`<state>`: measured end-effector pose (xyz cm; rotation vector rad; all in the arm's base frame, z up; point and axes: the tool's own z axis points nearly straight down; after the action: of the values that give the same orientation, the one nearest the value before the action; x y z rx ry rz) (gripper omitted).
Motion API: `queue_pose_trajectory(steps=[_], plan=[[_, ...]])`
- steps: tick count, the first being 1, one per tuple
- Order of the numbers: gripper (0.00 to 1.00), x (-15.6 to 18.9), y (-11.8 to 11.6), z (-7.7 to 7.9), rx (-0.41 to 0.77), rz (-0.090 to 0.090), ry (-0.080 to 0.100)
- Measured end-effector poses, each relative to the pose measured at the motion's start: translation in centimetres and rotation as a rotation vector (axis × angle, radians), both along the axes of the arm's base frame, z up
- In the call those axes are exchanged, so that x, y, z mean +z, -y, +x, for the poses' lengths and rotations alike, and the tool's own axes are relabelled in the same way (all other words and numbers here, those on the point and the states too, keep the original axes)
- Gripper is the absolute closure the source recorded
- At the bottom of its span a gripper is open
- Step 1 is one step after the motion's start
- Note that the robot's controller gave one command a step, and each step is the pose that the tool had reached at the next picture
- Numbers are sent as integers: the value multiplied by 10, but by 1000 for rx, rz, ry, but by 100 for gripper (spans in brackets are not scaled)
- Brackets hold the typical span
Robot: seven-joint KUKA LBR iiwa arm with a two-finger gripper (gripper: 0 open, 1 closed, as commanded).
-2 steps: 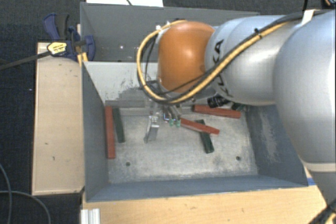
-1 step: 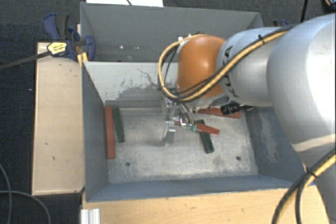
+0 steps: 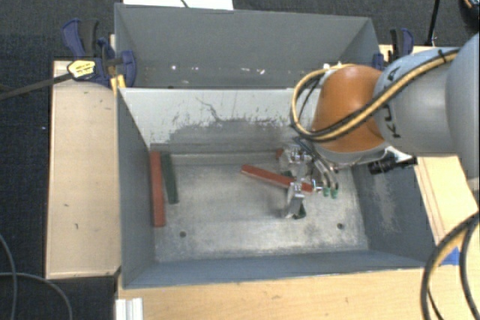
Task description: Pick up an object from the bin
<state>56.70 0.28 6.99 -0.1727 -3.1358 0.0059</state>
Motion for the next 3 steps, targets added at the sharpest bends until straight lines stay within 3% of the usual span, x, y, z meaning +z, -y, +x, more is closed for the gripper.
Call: queue_pose_trajectory(steps=[1, 2, 3], plan=[[100, 0, -6, 1, 2, 5, 2], [100, 11, 1, -4, 27, 4, 1], [100, 0, -35, -9, 132, 4, -3]])
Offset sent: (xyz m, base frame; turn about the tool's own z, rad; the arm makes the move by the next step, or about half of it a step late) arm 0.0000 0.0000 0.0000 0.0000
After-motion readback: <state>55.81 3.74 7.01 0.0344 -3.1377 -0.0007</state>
